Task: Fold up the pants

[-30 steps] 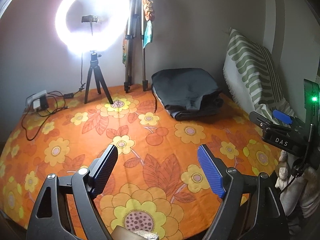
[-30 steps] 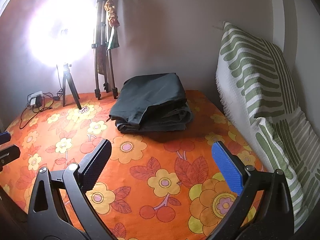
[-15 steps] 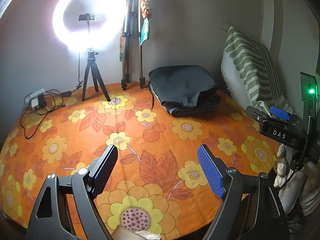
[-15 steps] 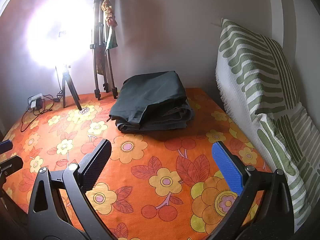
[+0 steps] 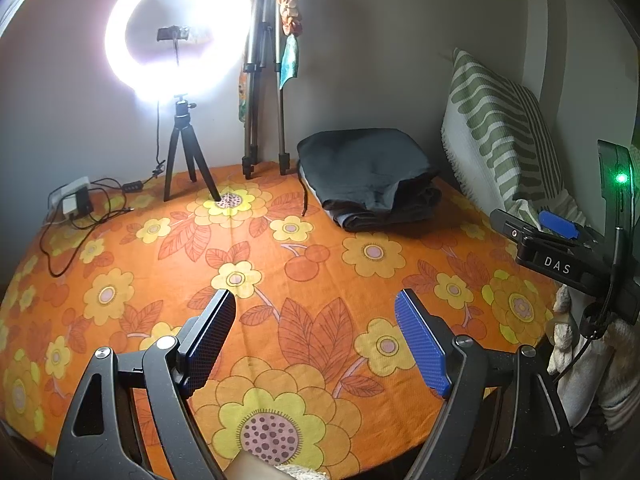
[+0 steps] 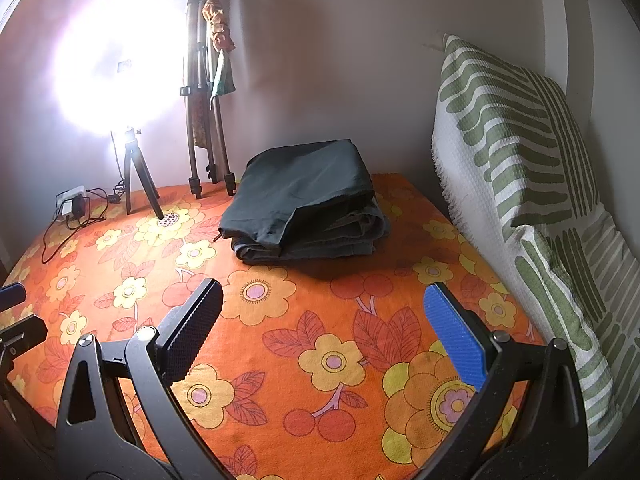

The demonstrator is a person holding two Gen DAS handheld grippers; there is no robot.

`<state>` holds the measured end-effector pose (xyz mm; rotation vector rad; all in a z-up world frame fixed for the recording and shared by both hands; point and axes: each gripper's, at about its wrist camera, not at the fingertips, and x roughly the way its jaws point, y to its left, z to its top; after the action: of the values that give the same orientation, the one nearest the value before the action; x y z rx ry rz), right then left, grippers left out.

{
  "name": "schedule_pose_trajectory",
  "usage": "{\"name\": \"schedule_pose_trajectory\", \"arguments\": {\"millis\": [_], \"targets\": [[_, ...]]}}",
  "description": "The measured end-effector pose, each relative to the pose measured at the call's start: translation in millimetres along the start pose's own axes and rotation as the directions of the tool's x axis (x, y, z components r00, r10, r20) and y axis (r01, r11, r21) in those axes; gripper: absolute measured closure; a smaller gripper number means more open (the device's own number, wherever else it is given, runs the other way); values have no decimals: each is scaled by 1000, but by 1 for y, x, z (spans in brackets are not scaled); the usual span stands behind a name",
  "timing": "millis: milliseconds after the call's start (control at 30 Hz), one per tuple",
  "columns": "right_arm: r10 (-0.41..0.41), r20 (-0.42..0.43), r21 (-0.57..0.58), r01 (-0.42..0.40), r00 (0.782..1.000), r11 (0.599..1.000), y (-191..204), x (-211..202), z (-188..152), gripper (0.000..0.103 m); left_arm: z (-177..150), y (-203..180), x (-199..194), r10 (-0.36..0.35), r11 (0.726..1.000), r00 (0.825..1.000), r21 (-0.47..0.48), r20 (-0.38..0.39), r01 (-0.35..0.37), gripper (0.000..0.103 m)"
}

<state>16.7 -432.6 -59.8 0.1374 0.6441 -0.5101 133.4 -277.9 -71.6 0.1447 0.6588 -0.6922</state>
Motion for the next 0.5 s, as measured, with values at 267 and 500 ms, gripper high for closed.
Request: {"name": "schedule_pose_trajectory", "arguments": {"millis": [267, 500], "targets": [[-1, -2, 3, 1, 1000, 1000, 1, -1, -3, 1, -2, -2, 0, 2, 1000, 1000, 6, 2, -2, 21], [0, -3, 5, 0, 1000, 1000, 1, -1, -3, 1, -2, 0, 0, 6, 1000, 1000, 1, 2, -6, 21]]}}
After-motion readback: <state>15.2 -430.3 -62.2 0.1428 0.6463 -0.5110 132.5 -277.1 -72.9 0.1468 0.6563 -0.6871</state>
